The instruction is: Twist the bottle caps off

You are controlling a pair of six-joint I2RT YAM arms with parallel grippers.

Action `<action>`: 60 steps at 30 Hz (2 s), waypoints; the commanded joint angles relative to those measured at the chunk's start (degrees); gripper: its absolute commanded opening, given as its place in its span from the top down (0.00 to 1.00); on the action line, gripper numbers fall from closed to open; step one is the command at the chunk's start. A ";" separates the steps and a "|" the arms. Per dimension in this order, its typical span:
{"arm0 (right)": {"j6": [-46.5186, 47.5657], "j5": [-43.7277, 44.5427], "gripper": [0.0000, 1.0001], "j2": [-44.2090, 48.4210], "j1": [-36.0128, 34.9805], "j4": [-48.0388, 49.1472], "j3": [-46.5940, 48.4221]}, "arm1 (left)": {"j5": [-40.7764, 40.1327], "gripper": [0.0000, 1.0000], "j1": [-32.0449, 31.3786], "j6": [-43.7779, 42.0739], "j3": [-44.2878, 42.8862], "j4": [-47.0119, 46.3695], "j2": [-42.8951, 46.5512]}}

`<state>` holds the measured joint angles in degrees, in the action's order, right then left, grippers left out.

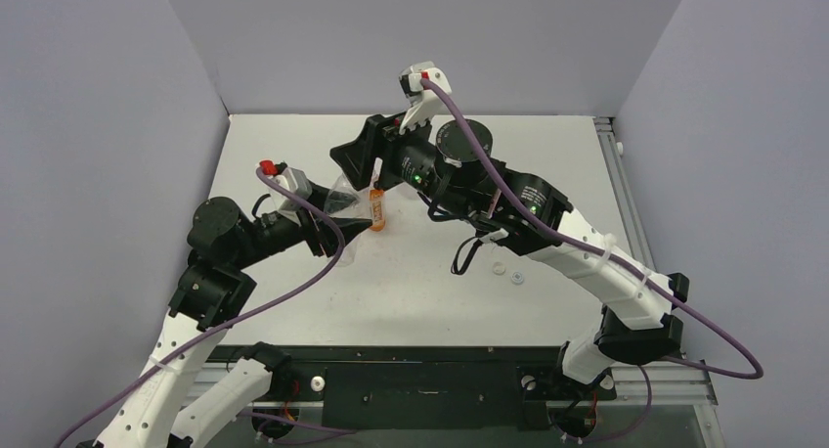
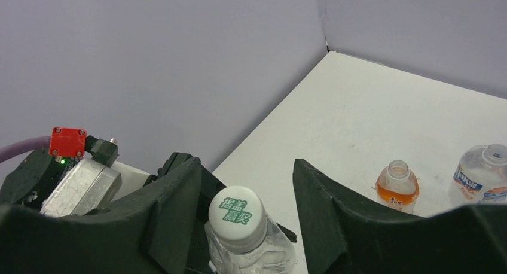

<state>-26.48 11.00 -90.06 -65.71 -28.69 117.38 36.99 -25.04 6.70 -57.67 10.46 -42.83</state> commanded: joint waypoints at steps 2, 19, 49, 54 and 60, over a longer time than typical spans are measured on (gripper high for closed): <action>0.93 -0.06 0.43 -1.04 -0.18 0.74 1.94 | 1.00 0.62 -0.19 2.13 -0.52 -3.00 0.09; 4.44 -3.37 1.00 0.53 0.09 0.07 2.04 | 3.49 0.63 -0.19 6.45 -1.62 -5.43 -0.70; 6.88 -1.61 0.19 8.19 0.12 -1.40 -0.86 | -0.10 0.62 -0.19 1.75 0.07 -6.36 0.83; 5.99 5.92 0.18 2.24 -1.95 -6.89 6.93 | -4.53 0.62 -0.27 -2.65 1.37 -6.00 1.40; 6.49 8.11 0.17 -4.74 -3.79 -10.55 14.59 | -6.43 0.62 -0.29 -5.78 1.19 -4.37 1.14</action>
<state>-20.12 14.39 -90.28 -68.42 -35.44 127.55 34.04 -25.26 4.89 -55.99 5.48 -41.95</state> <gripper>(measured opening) 0.830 0.460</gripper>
